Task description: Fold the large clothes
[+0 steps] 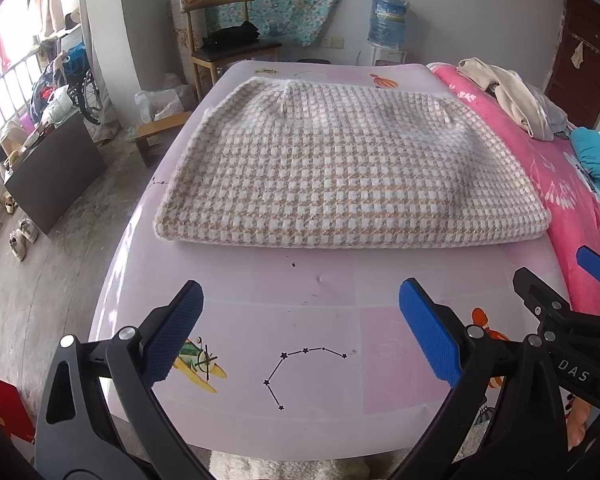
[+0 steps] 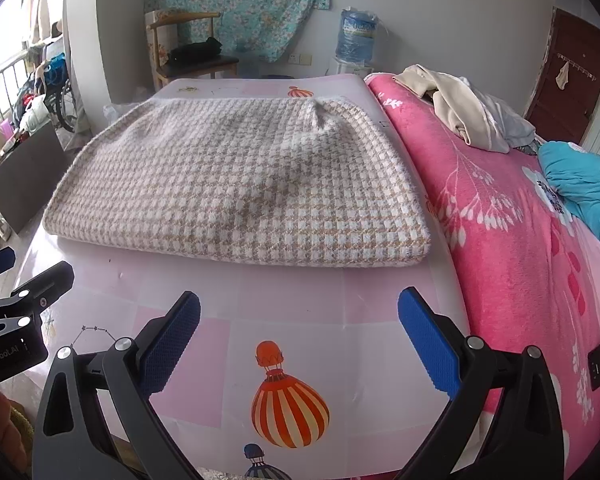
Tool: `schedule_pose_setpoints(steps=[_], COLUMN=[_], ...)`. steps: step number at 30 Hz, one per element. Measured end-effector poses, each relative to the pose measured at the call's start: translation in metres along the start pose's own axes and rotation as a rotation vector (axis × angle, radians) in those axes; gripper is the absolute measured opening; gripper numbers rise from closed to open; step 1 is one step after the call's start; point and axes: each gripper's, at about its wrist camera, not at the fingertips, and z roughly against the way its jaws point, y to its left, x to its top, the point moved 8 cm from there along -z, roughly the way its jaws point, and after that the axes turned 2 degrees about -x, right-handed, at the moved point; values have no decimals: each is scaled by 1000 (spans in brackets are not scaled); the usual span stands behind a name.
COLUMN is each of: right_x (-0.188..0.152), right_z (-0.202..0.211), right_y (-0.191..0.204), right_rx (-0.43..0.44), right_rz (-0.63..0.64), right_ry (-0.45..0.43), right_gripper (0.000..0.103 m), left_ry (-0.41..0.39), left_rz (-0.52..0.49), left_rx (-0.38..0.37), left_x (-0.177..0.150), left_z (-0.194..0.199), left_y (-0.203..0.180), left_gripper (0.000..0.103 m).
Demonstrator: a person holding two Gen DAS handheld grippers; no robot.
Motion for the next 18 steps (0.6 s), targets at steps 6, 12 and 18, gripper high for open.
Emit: schedule_pose_setpoints(steps=[6,12,18], right_x=[-1,-2,0], right_z=[2,2,4], right_y=[-1,-2,-2], right_rx=[-18,-37,-44], right_rz=[-2,7,13], right_ry=[-2,2,-9], right_gripper=[97,97,97], left_ry=[4,2,3], left_rz=[-1,-2,-1], left_rx=[-5,-10,-9], left_x=[0,0,1], left_z=[-1,0,0], left_y=[0,0,0], left_gripper=[95,95,95])
